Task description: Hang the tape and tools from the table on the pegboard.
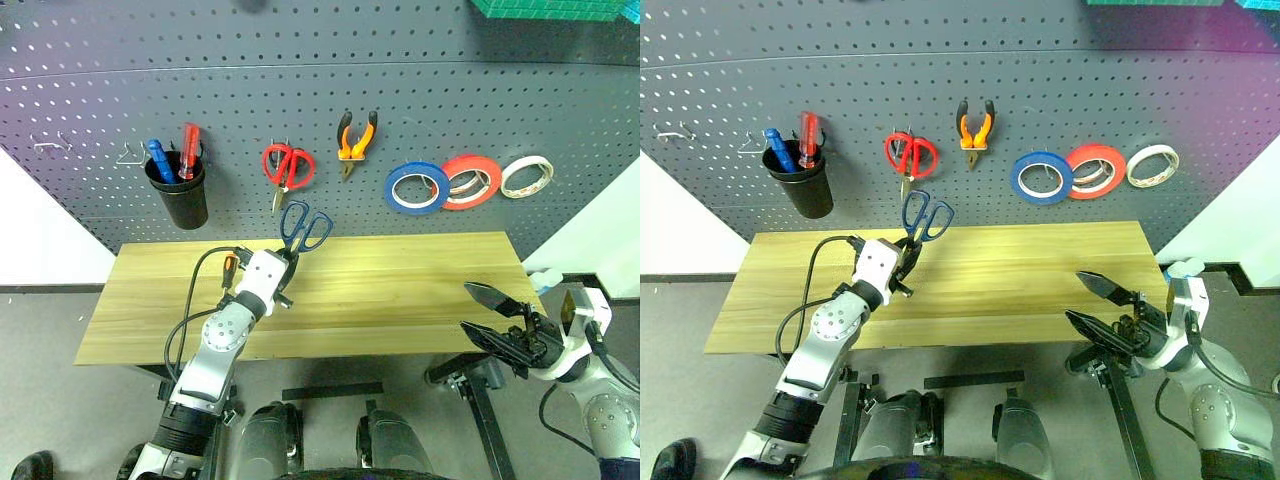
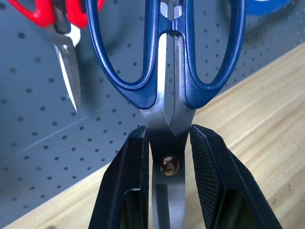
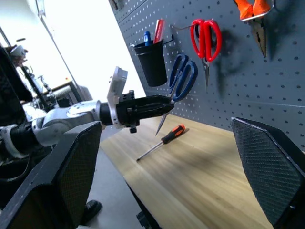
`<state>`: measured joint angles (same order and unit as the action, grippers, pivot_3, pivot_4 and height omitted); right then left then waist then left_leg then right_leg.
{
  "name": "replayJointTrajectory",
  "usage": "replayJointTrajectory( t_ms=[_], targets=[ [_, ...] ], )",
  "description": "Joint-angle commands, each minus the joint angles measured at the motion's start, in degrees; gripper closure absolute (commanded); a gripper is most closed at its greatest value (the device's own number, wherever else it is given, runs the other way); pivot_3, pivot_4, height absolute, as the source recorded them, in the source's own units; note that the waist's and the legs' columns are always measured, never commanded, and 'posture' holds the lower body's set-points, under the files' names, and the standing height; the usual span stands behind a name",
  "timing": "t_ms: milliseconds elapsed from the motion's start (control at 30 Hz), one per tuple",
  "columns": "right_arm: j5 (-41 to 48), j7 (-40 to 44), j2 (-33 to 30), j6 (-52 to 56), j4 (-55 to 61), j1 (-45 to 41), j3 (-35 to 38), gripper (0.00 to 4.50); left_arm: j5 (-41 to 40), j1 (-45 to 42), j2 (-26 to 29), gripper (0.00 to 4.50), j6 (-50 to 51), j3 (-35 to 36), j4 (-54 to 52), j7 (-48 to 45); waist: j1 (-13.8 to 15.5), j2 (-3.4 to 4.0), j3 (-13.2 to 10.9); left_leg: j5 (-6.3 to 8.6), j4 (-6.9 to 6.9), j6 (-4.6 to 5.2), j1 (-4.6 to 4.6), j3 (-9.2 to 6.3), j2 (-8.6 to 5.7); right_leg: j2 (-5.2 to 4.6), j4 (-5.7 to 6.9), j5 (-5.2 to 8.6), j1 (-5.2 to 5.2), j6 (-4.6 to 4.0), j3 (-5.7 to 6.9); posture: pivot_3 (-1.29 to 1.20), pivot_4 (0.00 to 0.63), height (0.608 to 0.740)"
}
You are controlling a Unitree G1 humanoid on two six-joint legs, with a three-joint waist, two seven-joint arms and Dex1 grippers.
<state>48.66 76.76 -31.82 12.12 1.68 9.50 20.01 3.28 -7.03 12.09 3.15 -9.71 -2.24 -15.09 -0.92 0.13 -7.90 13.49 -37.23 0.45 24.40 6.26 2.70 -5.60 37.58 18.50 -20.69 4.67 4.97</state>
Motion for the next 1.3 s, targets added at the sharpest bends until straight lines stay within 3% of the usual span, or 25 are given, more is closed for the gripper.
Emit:
replayJointTrajectory(
  t_ms=[33,500,867,1300],
  targets=[
    [0.75,-1.23,1.15,-0.23,3.34,-0.38,0.69,0.00,0.08,-0.43,0.08,3.56,-3.07,0.88,-3.06,0.16,-0.04,0.00,0.22,0.00,0.00,0.00,0.00,0.00,0.00,0.00,0.00,0.00,0.00,0.00,0.00,-0.10,0.070,0.740],
    [0.60,-5.26,1.84,0.34,5.07,-3.66,-0.02,0.00,2.09,-1.11,1.05,3.56,-13.23,3.17,-3.58,3.00,-0.09,0.08,1.08,0.00,-0.03,0.00,-0.03,0.01,0.00,0.02,0.05,0.00,0.01,0.00,-0.01,-0.10,0.061,0.740],
    [-1.10,-2.48,2.03,-1.59,2.22,-4.54,-0.08,0.00,-0.83,-2.51,1.19,3.56,-13.16,6.44,-1.20,2.05,-0.12,0.12,1.61,0.00,-0.05,0.01,-0.09,0.03,-0.01,0.03,0.10,0.00,0.04,0.00,-0.01,-0.10,0.059,0.740],
    [-3.74,3.85,2.14,-7.14,-5.90,-4.15,0.74,0.00,-4.97,-12.19,-0.73,3.56,-13.83,7.10,10.81,-1.48,-0.26,0.10,1.62,0.01,-0.16,0.03,-0.19,0.05,-0.02,0.05,0.21,0.01,0.13,0.01,-0.03,-0.13,0.073,0.740]
  ],
)
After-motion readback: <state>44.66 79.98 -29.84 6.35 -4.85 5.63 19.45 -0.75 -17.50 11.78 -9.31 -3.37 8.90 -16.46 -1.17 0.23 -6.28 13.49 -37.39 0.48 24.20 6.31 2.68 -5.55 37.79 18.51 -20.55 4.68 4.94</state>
